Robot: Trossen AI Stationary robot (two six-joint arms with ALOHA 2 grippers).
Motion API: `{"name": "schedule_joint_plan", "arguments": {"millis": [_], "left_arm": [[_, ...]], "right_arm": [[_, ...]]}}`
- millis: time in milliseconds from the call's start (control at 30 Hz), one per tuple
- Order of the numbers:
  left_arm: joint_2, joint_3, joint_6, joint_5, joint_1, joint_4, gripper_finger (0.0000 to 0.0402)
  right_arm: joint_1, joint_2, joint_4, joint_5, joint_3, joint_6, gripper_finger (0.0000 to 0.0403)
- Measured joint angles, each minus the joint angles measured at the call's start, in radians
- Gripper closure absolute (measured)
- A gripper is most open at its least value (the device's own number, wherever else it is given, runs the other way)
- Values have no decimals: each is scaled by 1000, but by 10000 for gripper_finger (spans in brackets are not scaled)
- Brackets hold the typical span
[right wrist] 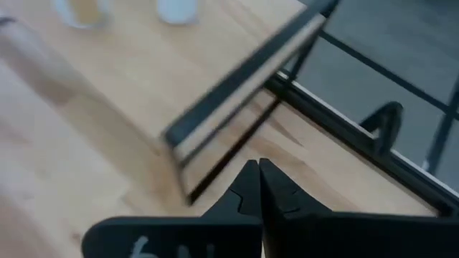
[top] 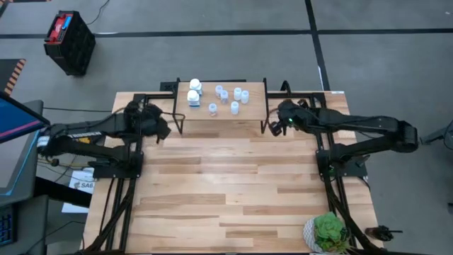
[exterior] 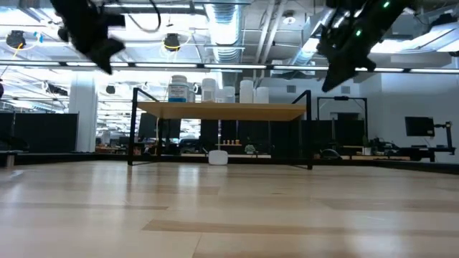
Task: Pick and place medicine bottles onto shelf by color
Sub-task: Move the shelf slightly to the center of the table
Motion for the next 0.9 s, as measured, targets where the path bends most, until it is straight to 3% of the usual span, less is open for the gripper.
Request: {"name": "schedule_joint_plan", "arguments": {"millis": [267, 367, 467, 600, 900], "left_arm": [[-11, -51, 533, 452, 416, 285, 401], [-11, -51, 638, 654, 566, 361, 401], [-6, -53, 675, 770, 693, 351, 401], [14, -79, 697, 904, 768, 362, 401], [67, -82, 689, 960, 743, 451, 401]], "right_arm": [[-137, 52, 23, -61, 0, -58, 396], [-179, 51, 45, -151, 0, -105, 396], [-215, 52, 56, -193, 0, -116, 396], [-264, 55, 57, -241, 0, -117, 397], [-251, 187, 146, -308, 0, -127, 400]]}}
